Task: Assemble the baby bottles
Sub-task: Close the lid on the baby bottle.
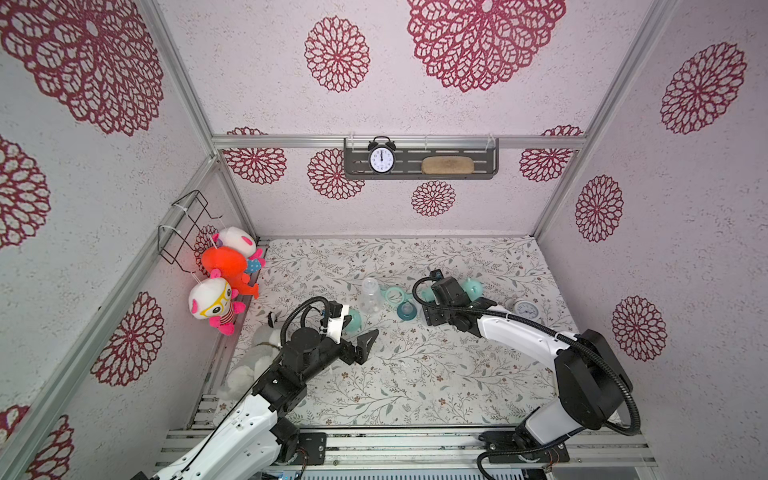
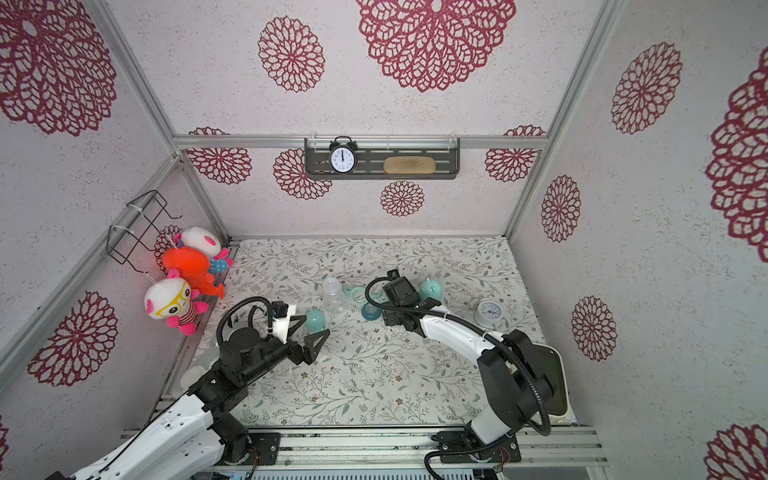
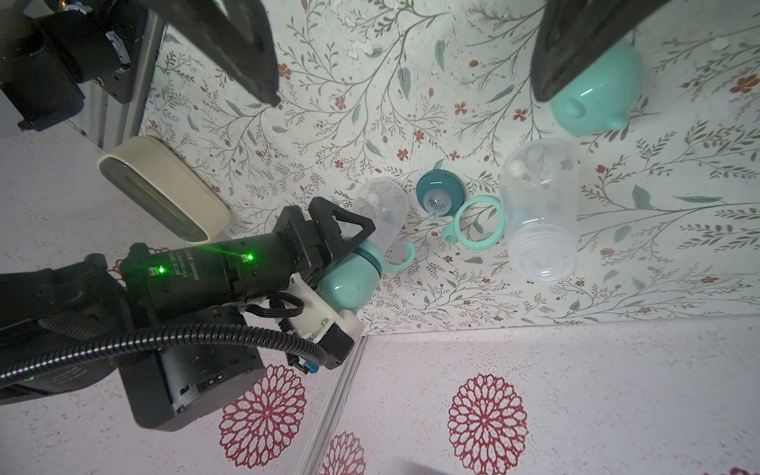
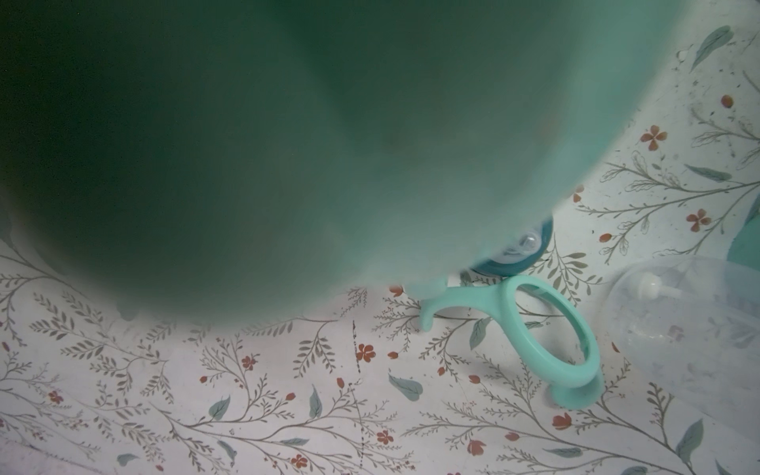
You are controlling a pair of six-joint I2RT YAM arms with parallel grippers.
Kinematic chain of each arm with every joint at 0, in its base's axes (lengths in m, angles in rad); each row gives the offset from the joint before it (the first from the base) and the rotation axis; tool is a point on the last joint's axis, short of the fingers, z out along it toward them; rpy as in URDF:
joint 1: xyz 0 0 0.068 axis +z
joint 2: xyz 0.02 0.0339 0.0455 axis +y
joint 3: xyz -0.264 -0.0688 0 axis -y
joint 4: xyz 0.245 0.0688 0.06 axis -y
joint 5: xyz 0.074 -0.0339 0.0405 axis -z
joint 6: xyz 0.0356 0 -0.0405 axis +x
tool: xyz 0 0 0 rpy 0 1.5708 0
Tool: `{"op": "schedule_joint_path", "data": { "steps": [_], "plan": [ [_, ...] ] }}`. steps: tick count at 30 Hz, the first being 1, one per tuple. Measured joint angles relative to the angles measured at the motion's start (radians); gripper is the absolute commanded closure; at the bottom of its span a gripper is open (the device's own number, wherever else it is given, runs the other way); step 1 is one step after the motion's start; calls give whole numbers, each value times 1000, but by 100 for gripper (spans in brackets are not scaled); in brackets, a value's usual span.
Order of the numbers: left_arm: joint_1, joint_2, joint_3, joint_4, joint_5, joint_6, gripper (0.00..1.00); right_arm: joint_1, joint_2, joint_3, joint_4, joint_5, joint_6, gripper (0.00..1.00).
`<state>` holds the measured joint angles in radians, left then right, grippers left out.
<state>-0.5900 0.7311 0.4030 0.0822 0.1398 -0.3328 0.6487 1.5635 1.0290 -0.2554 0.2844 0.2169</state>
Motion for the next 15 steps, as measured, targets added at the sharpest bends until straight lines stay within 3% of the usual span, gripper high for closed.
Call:
{"op": "schedule_joint_path", "data": {
  "steps": [15],
  "plan": [
    [0, -7, 0, -23, -23, 0, 2, 0, -17, 32, -51, -61, -17, 17]
  ]
}}
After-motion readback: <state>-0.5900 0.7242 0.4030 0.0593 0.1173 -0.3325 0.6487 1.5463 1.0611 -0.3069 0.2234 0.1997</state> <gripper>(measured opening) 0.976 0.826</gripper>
